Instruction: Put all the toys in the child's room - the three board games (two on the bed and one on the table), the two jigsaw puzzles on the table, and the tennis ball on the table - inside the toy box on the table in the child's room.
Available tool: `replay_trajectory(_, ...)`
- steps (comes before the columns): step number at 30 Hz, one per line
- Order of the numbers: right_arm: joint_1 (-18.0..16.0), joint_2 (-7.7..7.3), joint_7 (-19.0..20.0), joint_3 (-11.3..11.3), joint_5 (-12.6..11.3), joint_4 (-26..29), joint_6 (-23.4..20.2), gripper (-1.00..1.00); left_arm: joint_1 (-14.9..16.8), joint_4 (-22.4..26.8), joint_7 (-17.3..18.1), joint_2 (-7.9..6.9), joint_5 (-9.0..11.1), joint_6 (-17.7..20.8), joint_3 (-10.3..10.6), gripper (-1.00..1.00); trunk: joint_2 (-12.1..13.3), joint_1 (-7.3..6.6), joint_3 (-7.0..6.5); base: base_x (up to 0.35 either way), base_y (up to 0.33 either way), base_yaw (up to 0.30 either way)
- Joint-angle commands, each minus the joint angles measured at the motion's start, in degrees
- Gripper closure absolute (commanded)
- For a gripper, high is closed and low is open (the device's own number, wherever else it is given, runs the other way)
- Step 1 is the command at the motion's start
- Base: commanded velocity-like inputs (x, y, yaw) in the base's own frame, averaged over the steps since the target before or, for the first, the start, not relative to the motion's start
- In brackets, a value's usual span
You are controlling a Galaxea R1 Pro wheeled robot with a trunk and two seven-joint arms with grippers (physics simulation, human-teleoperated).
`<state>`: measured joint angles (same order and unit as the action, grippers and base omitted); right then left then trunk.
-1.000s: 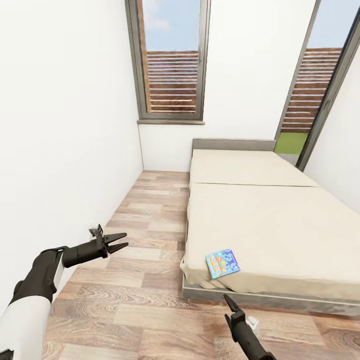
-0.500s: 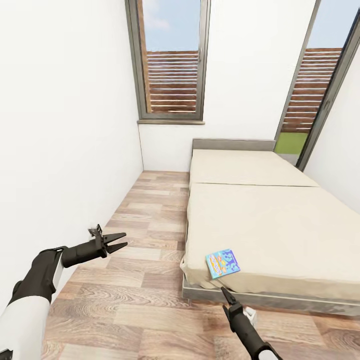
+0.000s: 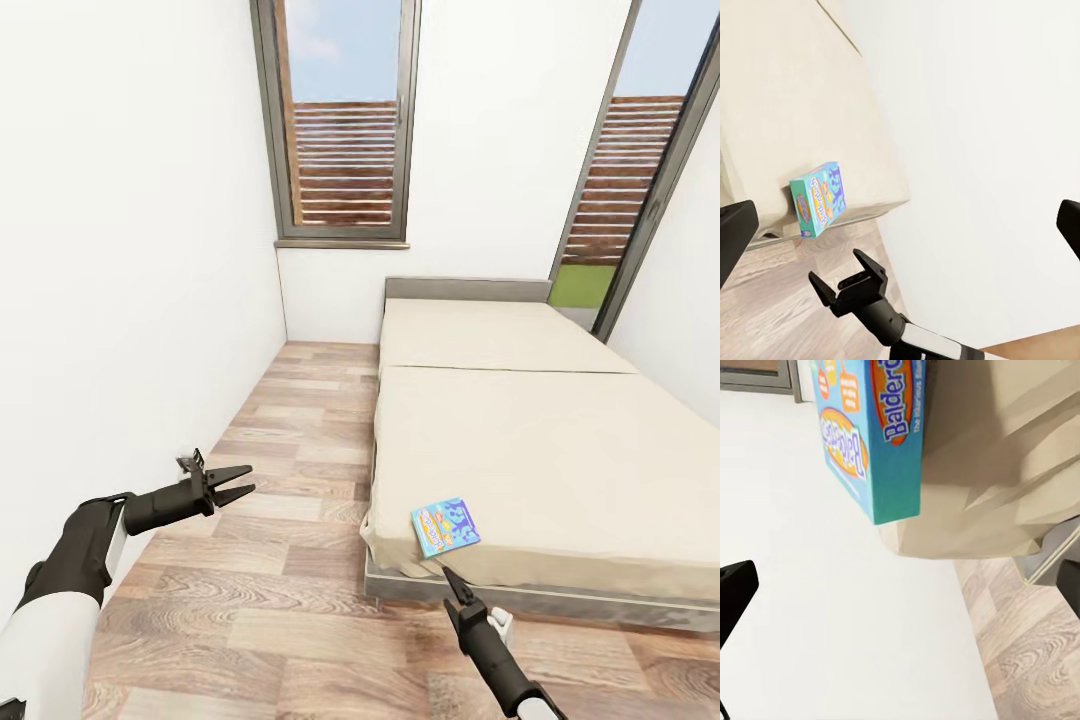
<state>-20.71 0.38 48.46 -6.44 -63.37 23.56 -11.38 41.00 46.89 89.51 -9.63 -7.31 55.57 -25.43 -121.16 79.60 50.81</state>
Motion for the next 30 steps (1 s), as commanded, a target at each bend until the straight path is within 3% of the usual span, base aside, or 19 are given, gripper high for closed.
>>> replay_trajectory(1,-0.03,0.0,0.28,-0.16,-0.45,-0.02,-0.58,-1.0,0.05,0.04,0.49,0.03,-0.6,0.6,-0.15,-1.0,-0.02,-0.01,0.05,0.0,0.0,0.0)
replay_trajectory(30,-0.03,-0.3,1.91,-0.15,-0.49,-0.01,-0.58,-1.0,0.05,0.04,0.49,0.05,-0.6,0.6,-0.14,-1.0,-0.02,-0.01,0.05,0.015,0.0,0.0)
